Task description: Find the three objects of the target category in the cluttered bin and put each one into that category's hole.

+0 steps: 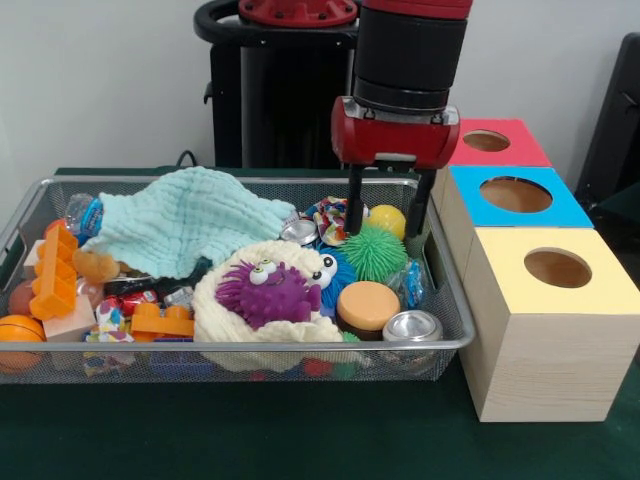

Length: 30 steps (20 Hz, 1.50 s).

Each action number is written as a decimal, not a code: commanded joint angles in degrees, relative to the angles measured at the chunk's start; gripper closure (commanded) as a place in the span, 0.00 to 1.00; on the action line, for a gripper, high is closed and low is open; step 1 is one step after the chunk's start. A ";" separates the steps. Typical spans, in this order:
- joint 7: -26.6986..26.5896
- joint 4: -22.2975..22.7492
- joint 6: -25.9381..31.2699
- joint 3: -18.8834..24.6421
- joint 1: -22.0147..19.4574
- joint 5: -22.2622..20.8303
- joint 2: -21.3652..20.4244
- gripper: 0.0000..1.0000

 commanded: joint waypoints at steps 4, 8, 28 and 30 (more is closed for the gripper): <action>5.07 5.82 0.84 1.97 -2.67 -1.25 1.74 0.00; 5.72 6.52 1.04 2.34 -3.36 -0.58 3.37 0.00; 4.48 13.57 -10.11 5.20 -4.55 -3.60 6.67 0.00; 2.96 13.55 -9.73 4.88 -4.86 -4.47 6.78 0.00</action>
